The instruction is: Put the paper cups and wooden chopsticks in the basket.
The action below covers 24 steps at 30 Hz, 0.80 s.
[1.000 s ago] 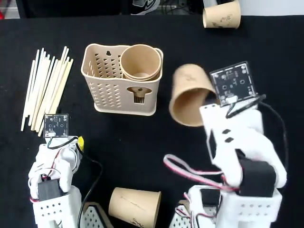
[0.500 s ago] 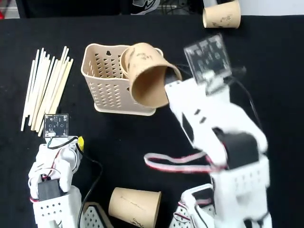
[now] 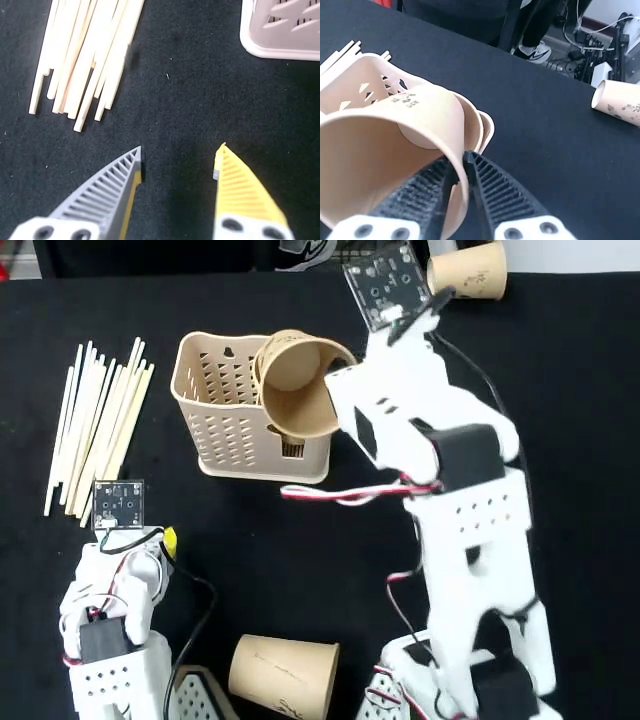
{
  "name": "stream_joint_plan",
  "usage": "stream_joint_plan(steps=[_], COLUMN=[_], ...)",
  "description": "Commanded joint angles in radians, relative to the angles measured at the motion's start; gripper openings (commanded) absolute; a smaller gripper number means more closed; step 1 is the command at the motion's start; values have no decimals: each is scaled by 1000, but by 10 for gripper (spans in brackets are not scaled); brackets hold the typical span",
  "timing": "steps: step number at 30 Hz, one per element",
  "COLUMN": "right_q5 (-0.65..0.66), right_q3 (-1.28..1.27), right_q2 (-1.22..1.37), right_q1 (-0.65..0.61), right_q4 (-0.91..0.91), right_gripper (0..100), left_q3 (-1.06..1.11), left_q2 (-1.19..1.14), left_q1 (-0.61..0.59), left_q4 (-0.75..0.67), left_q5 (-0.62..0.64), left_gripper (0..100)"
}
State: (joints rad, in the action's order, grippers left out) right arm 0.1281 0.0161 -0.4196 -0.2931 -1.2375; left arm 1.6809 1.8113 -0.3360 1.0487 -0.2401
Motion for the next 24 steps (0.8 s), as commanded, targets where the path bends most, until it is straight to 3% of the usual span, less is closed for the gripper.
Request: stream_joint_plan(steps=[1, 9, 16, 19, 24], right_q5=[-5, -11, -11, -3, 170], right_q3=[82, 180, 308, 360, 430], right_q2=[35, 111, 140, 122, 96], right_q1=[12, 12, 12, 12, 11], right_q4=[-2, 3, -5, -95, -301], right_gripper=[18, 200, 202, 201, 201], left_q3=[18, 18, 18, 18, 18], left_q2=[8, 8, 8, 8, 8], left_q1=[4, 5, 7, 7, 5], left_q4=[-8, -9, -11, -11, -12], left_q5=[-8, -8, -8, -8, -8], left_gripper=[238, 238, 238, 238, 238])
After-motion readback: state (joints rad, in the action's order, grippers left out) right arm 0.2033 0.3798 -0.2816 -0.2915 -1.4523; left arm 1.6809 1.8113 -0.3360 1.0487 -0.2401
